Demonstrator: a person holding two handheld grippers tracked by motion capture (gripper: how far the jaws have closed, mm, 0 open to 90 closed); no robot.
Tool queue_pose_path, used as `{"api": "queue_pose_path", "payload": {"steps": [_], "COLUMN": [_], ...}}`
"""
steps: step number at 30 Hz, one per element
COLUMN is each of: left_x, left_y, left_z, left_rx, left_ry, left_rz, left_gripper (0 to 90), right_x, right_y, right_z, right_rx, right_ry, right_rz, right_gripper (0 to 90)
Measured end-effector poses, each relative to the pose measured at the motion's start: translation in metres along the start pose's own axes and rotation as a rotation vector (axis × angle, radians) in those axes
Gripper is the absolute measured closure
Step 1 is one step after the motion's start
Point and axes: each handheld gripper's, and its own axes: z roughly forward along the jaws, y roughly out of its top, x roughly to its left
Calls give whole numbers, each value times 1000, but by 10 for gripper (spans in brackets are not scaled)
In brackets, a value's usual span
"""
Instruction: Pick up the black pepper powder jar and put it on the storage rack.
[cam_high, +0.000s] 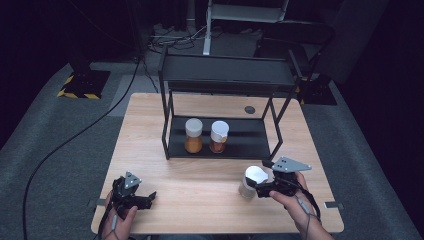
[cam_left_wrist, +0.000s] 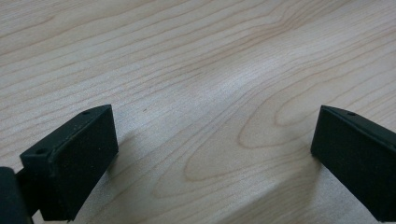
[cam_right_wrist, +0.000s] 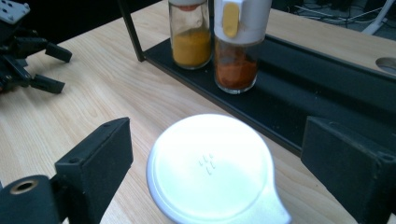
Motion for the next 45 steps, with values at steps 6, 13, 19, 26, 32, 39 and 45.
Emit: {"api": "queue_pose_path", "payload": {"steps": [6,13,19,26,32,39,45], "left_x": [0,0,0,0,0,0,0], "left_y": [0,0,0,0,0,0,0], "left_z": [0,0,0,0,0,0,0], "left_rx": [0,0,0,0,0,0,0], "left_ry": [0,0,0,0,0,0,0], "left_rz": [0,0,0,0,0,0,0], "left_gripper": [3,3,3,3,3,3,2], "right_x": [-3,-4,-4,-5,-6,-4,-3], "right_y": [-10,-18,-25,-31,-35,-36,-35], "right_z": [5,11,17,22,25,27,27], "right_rx": [8,21,35,40,48,45,45], "right_ry": [0,8,14,16,24,47,42], "right_rz": [9,12,9,1,-4,-18,-30], "right_gripper": [93,98,115,153,190,288,298]}}
